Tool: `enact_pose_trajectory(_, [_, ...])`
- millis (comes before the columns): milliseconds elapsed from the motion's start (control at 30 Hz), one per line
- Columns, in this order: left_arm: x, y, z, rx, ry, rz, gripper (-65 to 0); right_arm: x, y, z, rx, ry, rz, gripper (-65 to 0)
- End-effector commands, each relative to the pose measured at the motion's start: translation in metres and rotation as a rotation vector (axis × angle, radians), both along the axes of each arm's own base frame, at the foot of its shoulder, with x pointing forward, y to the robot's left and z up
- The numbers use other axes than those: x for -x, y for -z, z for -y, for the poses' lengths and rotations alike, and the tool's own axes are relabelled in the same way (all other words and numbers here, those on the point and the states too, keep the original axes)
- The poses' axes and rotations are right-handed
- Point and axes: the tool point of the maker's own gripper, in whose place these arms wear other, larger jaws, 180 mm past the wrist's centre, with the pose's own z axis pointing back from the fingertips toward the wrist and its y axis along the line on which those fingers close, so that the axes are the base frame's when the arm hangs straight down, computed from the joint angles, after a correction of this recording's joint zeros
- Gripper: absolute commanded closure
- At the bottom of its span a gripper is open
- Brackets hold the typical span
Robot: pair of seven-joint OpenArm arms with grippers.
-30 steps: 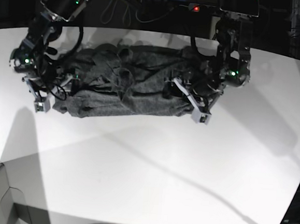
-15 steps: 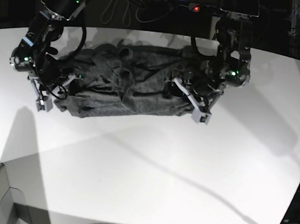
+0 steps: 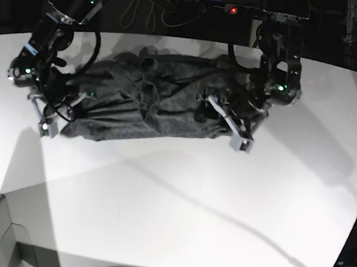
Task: Layout the t-shirt on the table in an organized manner, then fold the t-shirt properly
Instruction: 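Fold the bundle end with the right gripper toward the left gripper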
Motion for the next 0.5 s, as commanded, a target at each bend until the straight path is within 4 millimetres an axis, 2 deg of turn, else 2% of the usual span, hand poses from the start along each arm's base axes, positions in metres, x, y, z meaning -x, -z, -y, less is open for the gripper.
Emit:
enact_pose_trajectory(0, [-0.012,-0.022,0.004,0.027,0.001,0.074,-39.4,-0.012,-0.019,0.002,0.005,0.005,0.072,0.0])
enact_pose_trajectory(167, [-0.017,-0.053,0.005,0.026,0.006,0.161,-39.4,-0.017,-0.043,-0.006,0.044,-0.016,0.121,0.0])
enact_pose_trajectory(233, [-0.013,-0.061,0.003,0.019,0.005,0.183,-39.4,-0.013,-0.05,-0.012,0.07,-0.041,0.123,0.0])
enact_pose_trajectory(333, [-0.002,-0.057,-0.023,-0.003,-0.064,0.166,-39.3,-0.008,-0.067,-0.03,0.114,-0.108,0.167,0.0])
enact_pose_trajectory(467, [0.025,-0.033,-0.073,-0.069,-0.177,0.073,-37.2,0.001,-0.083,-0.064,0.122,-0.192,0.213,0.0])
